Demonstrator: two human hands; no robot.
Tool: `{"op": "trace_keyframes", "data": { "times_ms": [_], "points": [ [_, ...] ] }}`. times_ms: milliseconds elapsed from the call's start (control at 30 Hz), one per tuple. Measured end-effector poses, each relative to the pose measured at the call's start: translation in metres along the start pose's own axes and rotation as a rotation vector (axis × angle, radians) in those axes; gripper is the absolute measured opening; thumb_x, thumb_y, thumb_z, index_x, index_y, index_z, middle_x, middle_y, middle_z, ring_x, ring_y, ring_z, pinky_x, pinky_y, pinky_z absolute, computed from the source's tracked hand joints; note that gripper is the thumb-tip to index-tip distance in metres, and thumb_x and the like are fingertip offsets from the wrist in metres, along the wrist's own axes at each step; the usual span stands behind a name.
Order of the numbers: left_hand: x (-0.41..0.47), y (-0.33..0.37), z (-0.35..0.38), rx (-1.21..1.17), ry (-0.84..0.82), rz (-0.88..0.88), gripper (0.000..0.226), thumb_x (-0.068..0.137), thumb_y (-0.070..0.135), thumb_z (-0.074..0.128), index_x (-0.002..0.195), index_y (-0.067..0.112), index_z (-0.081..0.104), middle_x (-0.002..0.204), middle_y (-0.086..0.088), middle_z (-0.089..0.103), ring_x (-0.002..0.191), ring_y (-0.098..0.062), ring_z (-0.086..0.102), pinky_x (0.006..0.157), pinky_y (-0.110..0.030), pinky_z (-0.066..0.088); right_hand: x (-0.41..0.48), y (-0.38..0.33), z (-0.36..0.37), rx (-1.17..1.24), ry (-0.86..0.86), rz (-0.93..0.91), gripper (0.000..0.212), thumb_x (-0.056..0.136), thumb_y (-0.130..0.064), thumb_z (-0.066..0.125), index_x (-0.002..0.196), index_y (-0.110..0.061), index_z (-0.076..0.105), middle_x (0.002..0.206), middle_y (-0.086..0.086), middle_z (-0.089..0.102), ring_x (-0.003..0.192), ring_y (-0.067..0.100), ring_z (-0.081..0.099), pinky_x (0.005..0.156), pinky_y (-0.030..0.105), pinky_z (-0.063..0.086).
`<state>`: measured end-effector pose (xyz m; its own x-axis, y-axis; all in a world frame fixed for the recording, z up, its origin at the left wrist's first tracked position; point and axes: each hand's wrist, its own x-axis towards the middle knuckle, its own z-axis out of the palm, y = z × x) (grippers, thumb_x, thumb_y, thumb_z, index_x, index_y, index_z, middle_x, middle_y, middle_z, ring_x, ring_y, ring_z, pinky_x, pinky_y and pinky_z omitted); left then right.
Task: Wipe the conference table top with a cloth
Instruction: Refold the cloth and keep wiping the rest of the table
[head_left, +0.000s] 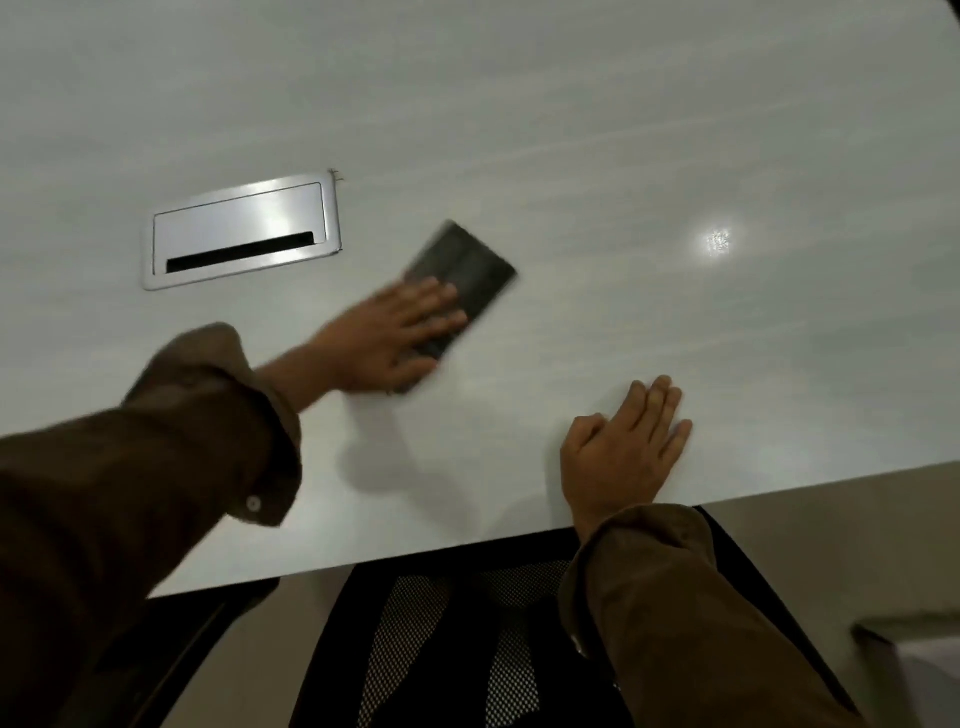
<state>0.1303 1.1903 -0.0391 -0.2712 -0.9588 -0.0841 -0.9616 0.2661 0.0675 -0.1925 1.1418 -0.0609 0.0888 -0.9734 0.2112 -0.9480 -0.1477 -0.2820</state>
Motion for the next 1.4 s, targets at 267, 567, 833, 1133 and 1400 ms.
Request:
{"op": "trace_keyframes", "data": {
  "times_ms": [267,567,833,1133,1400],
  "points": [
    [0.093,-0.051,-0.015,-0.151,0.023,-0.758,0.067,0.098,0.055,0.024,0.157,0.026,0.015,0.165,-0.009,0.009,0.151,-0.031,0.006,0.12,-0.053,0.008,0.0,-0.004,0.003,-0.066,0.021,-0.008,0.058,0.083,-0.02,0.049,0.137,-0.001,0.047,0.153,0.019,0.04,0.147,0.032,0.03,0.121,0.051,0.02],
    [0.056,0.136,0.005,-0.162,0.046,-0.535,0.065,0.097,0.052,0.023,0.155,0.023,0.026,0.162,-0.012,0.02,0.151,-0.031,0.013,0.118,-0.057,0.014,-0.001,-0.002,-0.001,-0.009,-0.005,-0.003,0.056,0.083,-0.021,0.048,0.135,0.001,0.047,0.152,0.022,0.041,0.146,0.035,0.031,0.12,0.054,0.019],
    [-0.132,0.194,0.013,-0.006,-0.074,-0.283,0.065,0.1,0.054,0.038,0.156,0.027,0.021,0.164,-0.005,0.013,0.152,-0.024,0.008,0.12,-0.051,0.019,-0.001,0.001,-0.005,0.049,-0.115,-0.012,0.055,0.087,-0.022,0.044,0.136,0.002,0.041,0.155,0.025,0.034,0.149,0.037,0.024,0.121,0.056,0.014],
    [-0.039,0.201,0.009,-0.254,0.069,-1.042,0.066,0.095,0.057,0.016,0.156,0.031,0.015,0.165,-0.004,0.007,0.152,-0.025,0.0,0.122,-0.05,-0.002,-0.053,-0.05,-0.014,0.191,-0.173,-0.082,0.055,0.08,-0.017,0.051,0.131,0.002,0.051,0.151,0.025,0.042,0.145,0.038,0.032,0.12,0.055,0.018],
    [-0.165,0.142,0.019,-0.02,-0.037,-0.313,0.062,0.101,0.056,0.029,0.156,0.033,0.017,0.165,-0.001,0.01,0.152,-0.021,0.006,0.122,-0.045,0.01,-0.105,-0.091,-0.005,0.18,-0.093,-0.105,0.046,0.089,-0.016,0.046,0.133,-0.002,0.051,0.152,0.019,0.043,0.146,0.033,0.032,0.121,0.052,0.019]
  ]
}}
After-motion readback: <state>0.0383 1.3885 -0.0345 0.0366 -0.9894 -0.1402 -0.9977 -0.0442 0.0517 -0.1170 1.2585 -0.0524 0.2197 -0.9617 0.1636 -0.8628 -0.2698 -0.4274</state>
